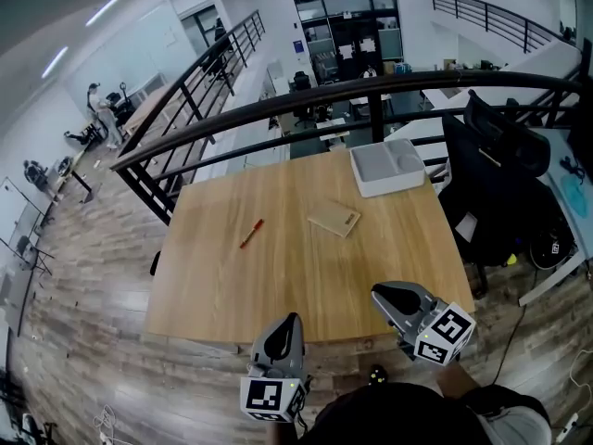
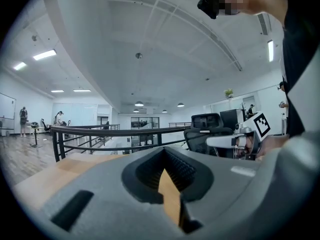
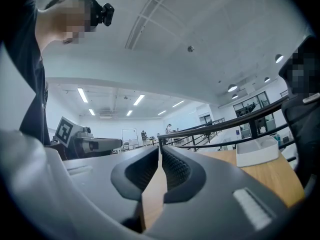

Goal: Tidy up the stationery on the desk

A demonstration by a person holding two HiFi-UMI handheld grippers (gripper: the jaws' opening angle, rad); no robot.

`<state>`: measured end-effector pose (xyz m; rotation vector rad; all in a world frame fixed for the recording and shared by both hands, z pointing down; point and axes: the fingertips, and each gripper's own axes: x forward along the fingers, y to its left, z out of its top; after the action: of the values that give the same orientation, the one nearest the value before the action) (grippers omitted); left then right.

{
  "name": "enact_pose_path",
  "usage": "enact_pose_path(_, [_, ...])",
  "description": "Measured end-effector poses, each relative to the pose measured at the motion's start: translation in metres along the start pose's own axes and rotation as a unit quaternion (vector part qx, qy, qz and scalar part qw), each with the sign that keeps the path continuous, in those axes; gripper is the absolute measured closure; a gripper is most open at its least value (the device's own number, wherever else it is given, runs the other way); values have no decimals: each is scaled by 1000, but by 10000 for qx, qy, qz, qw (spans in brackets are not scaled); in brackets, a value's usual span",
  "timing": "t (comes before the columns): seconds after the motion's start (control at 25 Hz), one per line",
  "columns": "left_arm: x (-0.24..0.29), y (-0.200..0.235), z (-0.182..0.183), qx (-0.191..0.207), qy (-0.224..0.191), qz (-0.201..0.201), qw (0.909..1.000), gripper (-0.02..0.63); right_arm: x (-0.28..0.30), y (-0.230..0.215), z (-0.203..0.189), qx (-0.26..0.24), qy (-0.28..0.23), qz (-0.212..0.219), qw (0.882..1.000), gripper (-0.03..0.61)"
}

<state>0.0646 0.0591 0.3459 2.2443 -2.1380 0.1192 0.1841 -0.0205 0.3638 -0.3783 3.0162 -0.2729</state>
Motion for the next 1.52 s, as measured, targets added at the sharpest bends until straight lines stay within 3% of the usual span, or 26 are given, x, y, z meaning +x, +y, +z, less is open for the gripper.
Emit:
enact_pose_path(0.36, [36, 8, -5, -101, 1, 70, 9999, 615, 17, -33, 2, -129, 108, 122, 9998, 549])
enact_pose_path(0.88, [70, 2, -18, -254, 167, 54, 9995, 614, 10, -68, -11, -45, 282, -60, 9996, 537])
enact_pose_path(1.28, [113, -2, -16, -218, 206, -667, 9973, 614, -3, -92, -1, -46, 289, -759, 9967, 532])
enact_pose_path(1.52, [136, 17, -18, -215, 260, -869, 9956, 614, 15, -105, 2, -83, 347, -997, 9944, 531])
